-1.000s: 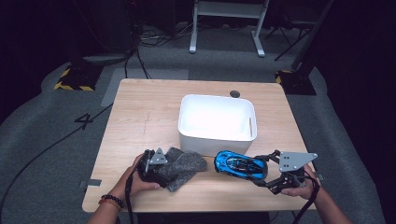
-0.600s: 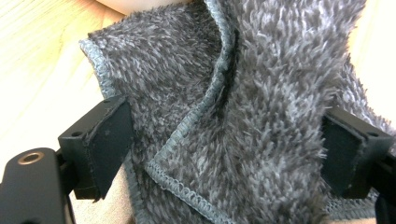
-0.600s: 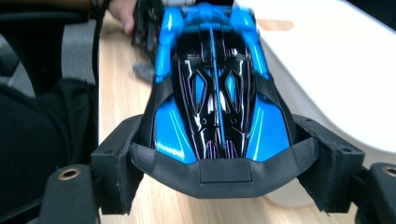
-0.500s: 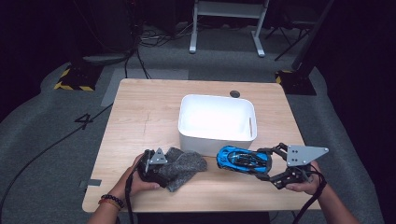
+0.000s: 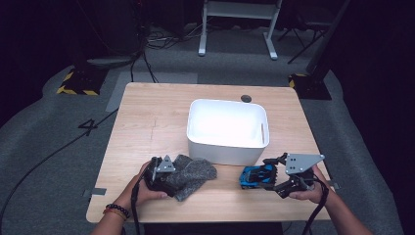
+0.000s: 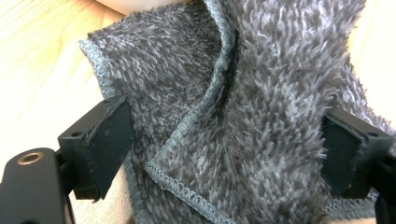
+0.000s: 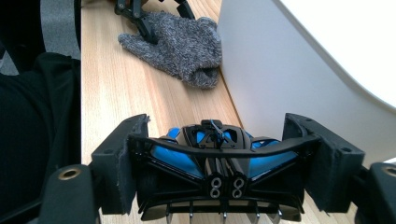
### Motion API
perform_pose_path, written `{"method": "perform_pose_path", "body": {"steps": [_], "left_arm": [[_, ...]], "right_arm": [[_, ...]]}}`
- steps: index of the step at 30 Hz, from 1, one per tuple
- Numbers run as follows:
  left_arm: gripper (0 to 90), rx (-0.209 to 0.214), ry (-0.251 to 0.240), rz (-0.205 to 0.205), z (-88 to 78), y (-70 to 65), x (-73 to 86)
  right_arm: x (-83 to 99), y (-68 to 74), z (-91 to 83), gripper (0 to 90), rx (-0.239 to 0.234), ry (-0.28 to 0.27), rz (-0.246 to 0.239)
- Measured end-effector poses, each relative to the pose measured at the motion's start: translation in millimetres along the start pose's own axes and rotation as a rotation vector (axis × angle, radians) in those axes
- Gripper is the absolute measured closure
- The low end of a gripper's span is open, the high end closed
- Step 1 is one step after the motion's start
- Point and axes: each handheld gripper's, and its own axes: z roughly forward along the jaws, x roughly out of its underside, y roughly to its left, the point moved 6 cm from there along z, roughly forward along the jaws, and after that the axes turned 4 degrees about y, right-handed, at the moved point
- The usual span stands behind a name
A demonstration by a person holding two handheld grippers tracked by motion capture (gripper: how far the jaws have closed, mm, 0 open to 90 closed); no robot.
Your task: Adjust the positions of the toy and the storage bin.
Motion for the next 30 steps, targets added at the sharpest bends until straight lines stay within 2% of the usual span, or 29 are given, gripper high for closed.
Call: {"method": "perform_pose_path", "body": {"steps": [5,8,14,23,24,30], "left_arm": [[13.7,0.000,0.001,0.000,0.0,0.0,0.0],[13.7,0.001,0.001,0.000,0.0,0.1,0.0],[13.7,0.001,0.001,0.000,0.0,0.1,0.0],[13.7,0.001,0.001,0.001,0.0,0.1,0.0],[13.7,0.000,0.001,0.001,-0.1,0.2,0.0],[13.6,0.002,0.001,0.002,0.0,0.3,-0.1]], "right_arm": [[-5.5,0.0,-4.8,24.8,-0.007,-0.019,0.020],[-10.6,0.6,-8.7,24.8,-0.007,-0.027,0.016],[-35.9,0.7,-23.0,24.7,-0.012,-0.037,0.004],[-67.9,0.7,-39.4,24.7,-0.047,-0.054,0.011],[-75.5,0.2,-44.0,24.7,-0.052,-0.054,0.004],[-93.6,-3.0,-54.6,24.8,-0.039,-0.070,-0.011]]}}
